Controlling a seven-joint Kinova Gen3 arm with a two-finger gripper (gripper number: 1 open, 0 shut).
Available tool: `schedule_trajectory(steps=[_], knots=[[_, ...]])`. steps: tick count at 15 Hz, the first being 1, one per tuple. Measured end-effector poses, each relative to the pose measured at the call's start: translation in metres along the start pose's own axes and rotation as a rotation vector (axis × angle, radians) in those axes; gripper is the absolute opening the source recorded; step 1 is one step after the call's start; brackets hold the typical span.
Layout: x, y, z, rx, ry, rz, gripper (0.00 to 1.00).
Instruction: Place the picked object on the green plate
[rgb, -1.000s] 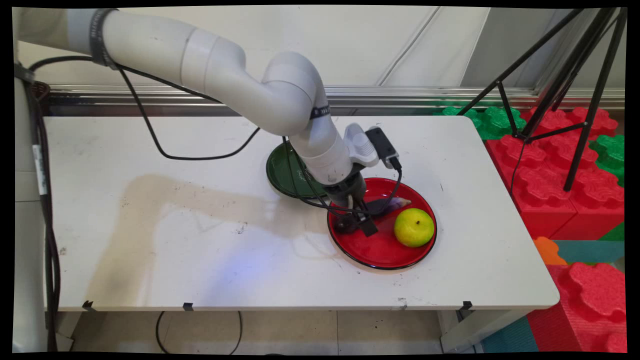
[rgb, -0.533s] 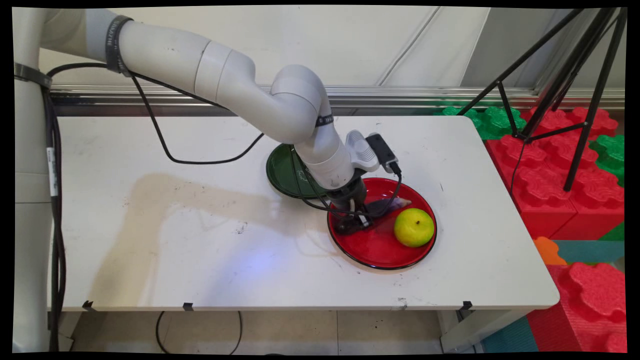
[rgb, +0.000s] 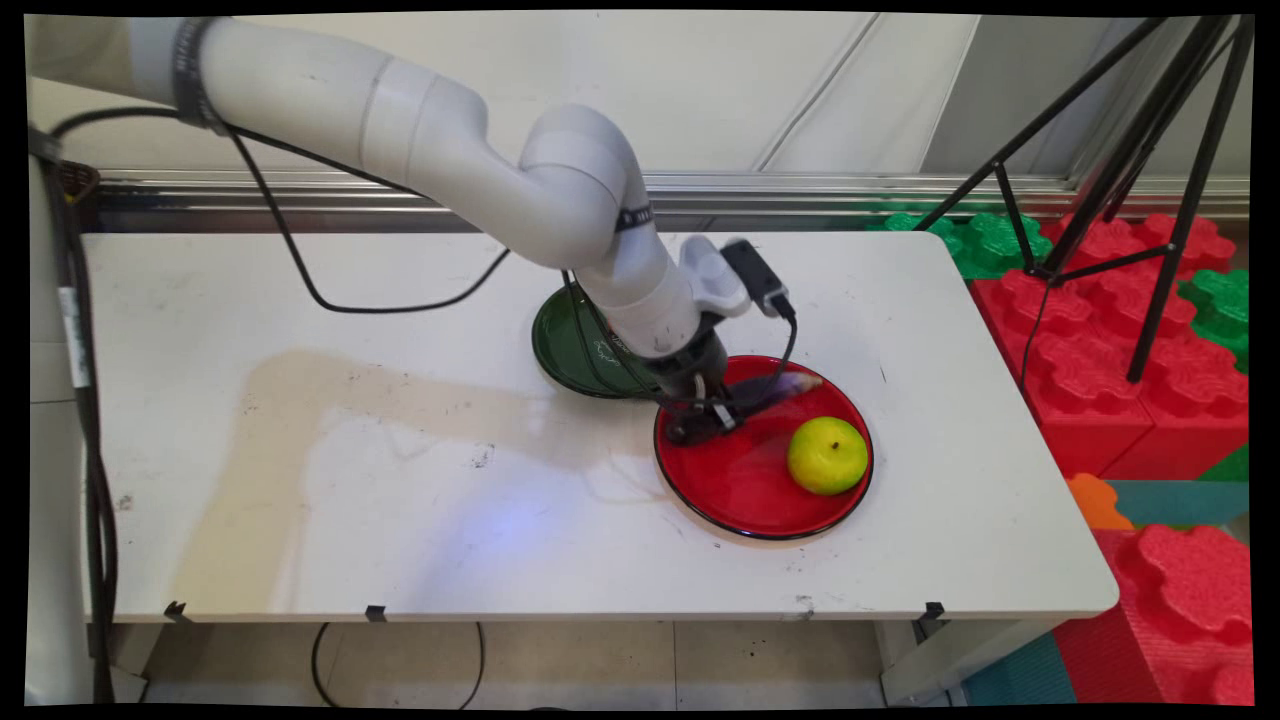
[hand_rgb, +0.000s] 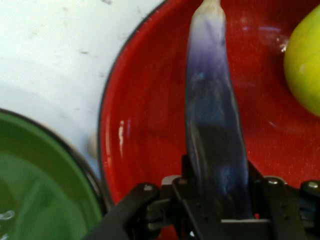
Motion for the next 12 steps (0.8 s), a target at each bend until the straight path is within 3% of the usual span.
schedule_trajectory(steps=[6, 12], knots=[[0.003, -0.014, -0.068, 0.075, 0.072, -0.075, 0.00], [-0.004, -0.028, -0.121, 0.121, 0.120, -0.141, 0.00]])
